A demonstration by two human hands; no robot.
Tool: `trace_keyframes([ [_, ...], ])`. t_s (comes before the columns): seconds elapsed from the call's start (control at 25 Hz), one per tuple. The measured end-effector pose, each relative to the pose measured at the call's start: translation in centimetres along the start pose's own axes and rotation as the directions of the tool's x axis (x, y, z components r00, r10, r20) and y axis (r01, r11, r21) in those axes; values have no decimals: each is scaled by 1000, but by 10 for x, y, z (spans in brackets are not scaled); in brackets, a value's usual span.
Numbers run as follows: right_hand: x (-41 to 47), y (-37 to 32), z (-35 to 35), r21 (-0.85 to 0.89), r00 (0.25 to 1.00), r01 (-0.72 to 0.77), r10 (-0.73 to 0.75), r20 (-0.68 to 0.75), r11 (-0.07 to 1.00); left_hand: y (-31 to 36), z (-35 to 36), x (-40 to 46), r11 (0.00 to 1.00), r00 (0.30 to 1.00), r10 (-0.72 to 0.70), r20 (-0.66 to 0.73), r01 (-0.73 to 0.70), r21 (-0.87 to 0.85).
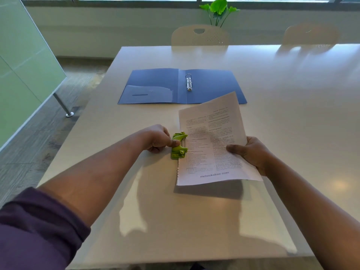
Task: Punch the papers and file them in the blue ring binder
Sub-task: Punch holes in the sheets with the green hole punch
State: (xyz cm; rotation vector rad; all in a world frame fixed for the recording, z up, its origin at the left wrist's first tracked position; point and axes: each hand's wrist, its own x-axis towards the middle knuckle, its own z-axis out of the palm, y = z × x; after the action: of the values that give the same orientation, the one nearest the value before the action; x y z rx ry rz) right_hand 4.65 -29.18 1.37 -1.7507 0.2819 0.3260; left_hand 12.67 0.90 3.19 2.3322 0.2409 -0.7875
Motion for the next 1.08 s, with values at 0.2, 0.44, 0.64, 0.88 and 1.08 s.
trace_keyframes([
  [0.2, -2, 0, 2, -22, 1000, 21, -22, -12, 1000, 2, -2, -10, 997, 1000, 1, -12, -2, -72],
  [0.44, -2, 0, 1, 2, 1000, 26, -26, -2, 1000, 0, 8, -16, 989, 998, 19, -64, -28, -145],
  [0.64, -1, 1, 2, 2, 999, 33, -33, -11, 999, -3, 31, -22, 998, 970, 55, -236, -51, 21],
  [0.88, 0, 0, -2, 21, 1000, 19, -19, -19, 1000, -1, 37, -31, 994, 948, 96, -302, -79, 70],
  [1.08, -8, 0, -23, 35, 998, 28, -26, -55, 999, 3, 27, -33, 999, 975, 33, -219, -30, 16],
])
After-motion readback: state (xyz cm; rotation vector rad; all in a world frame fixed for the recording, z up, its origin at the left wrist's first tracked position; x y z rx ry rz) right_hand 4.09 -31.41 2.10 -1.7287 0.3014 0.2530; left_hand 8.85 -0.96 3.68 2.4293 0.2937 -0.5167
